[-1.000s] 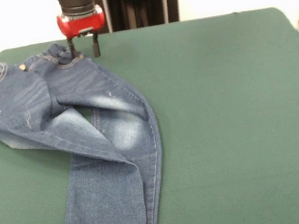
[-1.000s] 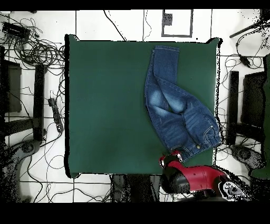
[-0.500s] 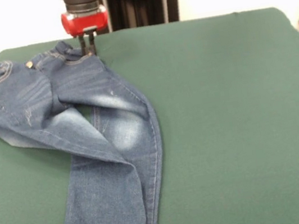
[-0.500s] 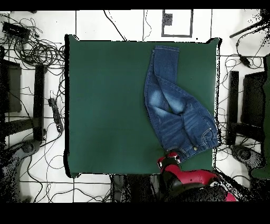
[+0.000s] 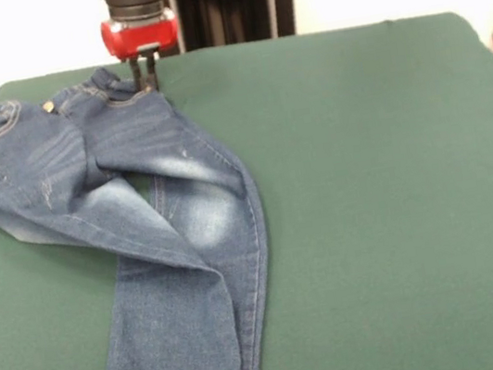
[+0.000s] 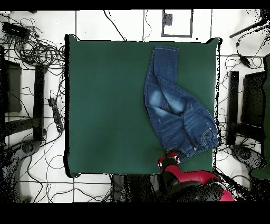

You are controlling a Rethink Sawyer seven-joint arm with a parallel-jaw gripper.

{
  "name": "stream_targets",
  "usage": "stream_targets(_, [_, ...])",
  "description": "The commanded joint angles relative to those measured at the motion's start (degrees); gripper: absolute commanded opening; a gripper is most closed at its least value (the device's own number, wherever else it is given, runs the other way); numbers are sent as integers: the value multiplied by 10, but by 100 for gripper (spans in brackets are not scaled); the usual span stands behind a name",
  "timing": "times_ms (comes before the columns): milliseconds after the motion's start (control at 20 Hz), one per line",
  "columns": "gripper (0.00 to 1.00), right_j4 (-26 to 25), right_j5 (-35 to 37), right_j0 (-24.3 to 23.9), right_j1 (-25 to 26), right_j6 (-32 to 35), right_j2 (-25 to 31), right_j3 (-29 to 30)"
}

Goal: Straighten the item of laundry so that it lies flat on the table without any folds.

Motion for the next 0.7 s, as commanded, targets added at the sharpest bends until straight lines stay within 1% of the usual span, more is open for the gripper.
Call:
stream_targets(50, [0, 46, 15, 3, 2, 97, 57, -71])
stream_targets(200, [0, 59, 34, 4, -13, 106, 59, -52])
stream_targets(700, [0, 105, 43, 21, -31, 122, 55, -20])
